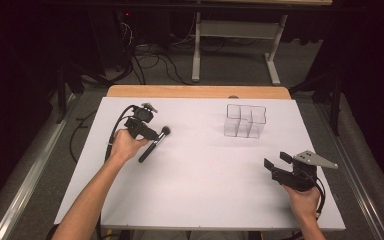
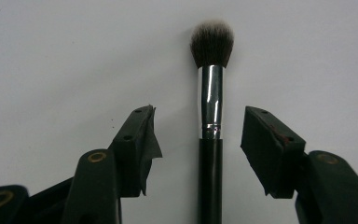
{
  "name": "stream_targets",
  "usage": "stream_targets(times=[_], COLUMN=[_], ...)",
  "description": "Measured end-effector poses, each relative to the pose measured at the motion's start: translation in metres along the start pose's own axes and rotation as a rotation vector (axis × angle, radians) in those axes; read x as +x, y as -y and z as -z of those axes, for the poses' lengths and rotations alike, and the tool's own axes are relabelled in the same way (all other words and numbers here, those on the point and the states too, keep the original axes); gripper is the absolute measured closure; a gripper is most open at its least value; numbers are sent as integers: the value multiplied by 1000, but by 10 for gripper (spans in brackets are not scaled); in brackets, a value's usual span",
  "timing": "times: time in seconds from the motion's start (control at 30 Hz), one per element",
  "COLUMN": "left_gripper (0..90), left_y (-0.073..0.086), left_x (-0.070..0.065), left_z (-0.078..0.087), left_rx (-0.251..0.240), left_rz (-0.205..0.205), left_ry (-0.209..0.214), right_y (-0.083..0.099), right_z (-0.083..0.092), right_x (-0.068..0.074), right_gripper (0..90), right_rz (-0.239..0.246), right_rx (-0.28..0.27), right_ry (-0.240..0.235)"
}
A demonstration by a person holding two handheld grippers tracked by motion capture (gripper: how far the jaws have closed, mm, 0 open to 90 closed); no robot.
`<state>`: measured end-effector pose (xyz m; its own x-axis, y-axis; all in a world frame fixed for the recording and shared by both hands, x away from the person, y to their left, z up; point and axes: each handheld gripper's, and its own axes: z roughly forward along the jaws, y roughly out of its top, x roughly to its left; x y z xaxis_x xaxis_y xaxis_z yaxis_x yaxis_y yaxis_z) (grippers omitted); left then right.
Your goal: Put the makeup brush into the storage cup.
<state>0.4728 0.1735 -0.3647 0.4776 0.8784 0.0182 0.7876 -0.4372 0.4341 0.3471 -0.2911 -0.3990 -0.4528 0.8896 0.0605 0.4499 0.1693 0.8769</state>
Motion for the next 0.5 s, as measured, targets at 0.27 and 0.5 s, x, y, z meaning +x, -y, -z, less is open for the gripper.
stream_targets(times=[0.27, 0.5], left_gripper=[476, 507], left_y=[0, -1], left_x=[-1, -4], left_z=[-8, -14], left_rx=[53, 87], left_rz=[-6, -10], left_ry=[7, 14], right_y=[0, 0], right_z=[1, 0], right_x=[-1, -1], right_gripper=[333, 334], right_rz=[-10, -7], right_rx=[-2, 3], right_ry=[10, 8])
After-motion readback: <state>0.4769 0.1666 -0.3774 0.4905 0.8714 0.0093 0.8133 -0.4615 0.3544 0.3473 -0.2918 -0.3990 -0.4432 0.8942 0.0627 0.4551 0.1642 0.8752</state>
